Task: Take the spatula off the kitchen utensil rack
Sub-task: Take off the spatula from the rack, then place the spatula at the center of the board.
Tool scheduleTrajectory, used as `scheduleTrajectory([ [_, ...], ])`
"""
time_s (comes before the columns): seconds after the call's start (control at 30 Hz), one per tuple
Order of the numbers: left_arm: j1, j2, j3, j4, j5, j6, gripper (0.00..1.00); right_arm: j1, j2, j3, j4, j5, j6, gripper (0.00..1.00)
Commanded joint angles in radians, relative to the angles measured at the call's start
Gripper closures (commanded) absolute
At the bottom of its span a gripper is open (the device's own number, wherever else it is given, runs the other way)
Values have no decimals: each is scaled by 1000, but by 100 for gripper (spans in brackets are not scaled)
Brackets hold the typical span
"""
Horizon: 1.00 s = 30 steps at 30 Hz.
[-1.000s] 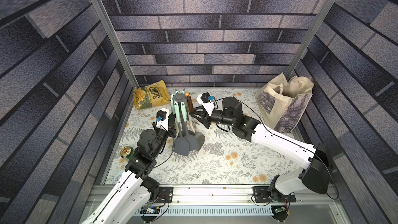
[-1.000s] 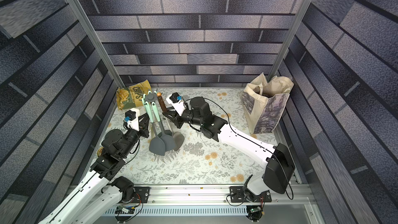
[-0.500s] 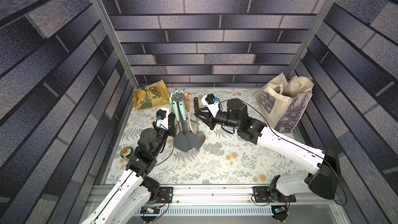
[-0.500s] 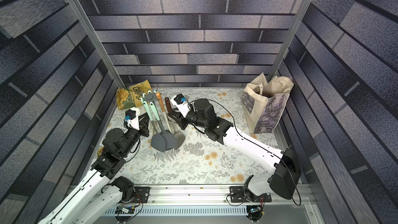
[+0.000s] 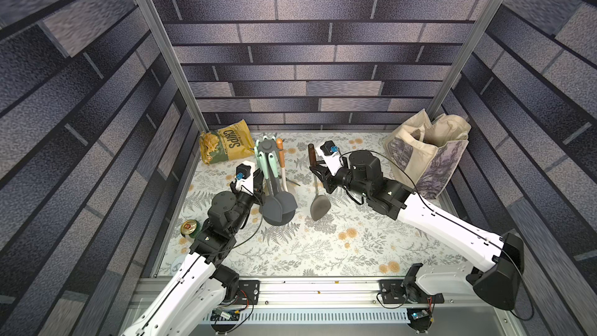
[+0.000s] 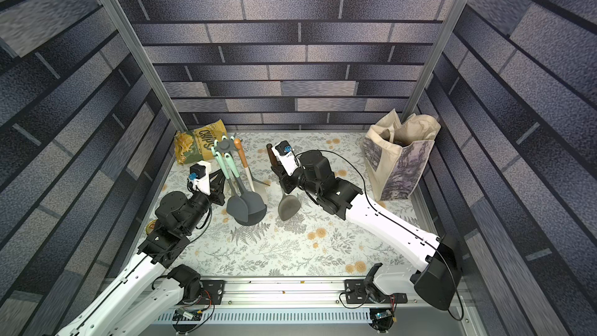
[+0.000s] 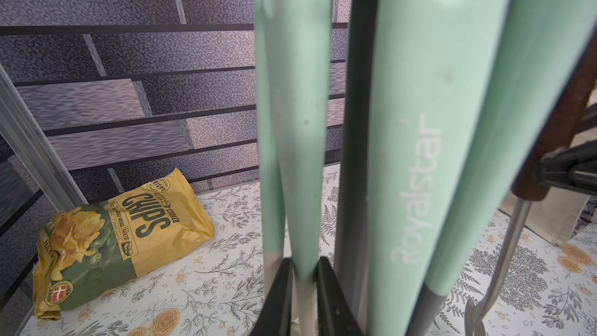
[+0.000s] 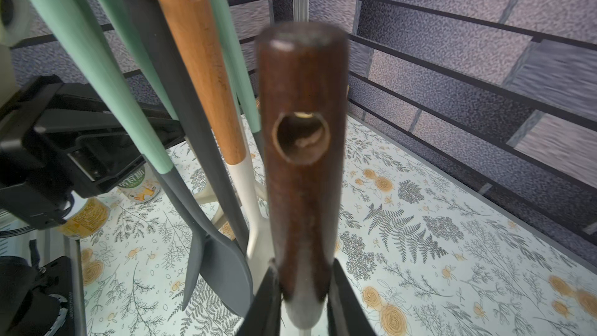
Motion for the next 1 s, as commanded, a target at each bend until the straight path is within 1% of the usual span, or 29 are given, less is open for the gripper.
scheduleTrajectory([
  [0.0, 10, -1, 33, -11, 4, -9, 82, -31, -40, 41, -87, 76, 3, 100],
  [0.2, 10, 1, 32, -15, 6, -9, 82, -85, -41, 139, -271, 187, 9, 100],
  [0.33, 10, 4, 32, -16, 7, -10, 82, -122, -41, 180, -341, 223, 31, 100],
  [0.47, 10, 3, 33, -17, 10, -11, 81, -157, -12, 238, -434, 263, 39, 100],
  [0.87, 10, -5, 38, -40, 4, -1, 80, -311, 142, 413, -740, 240, 32, 100],
  [0.97, 10, -2, 41, -49, 0, 3, 80, -354, 153, 413, -758, 238, 39, 100],
])
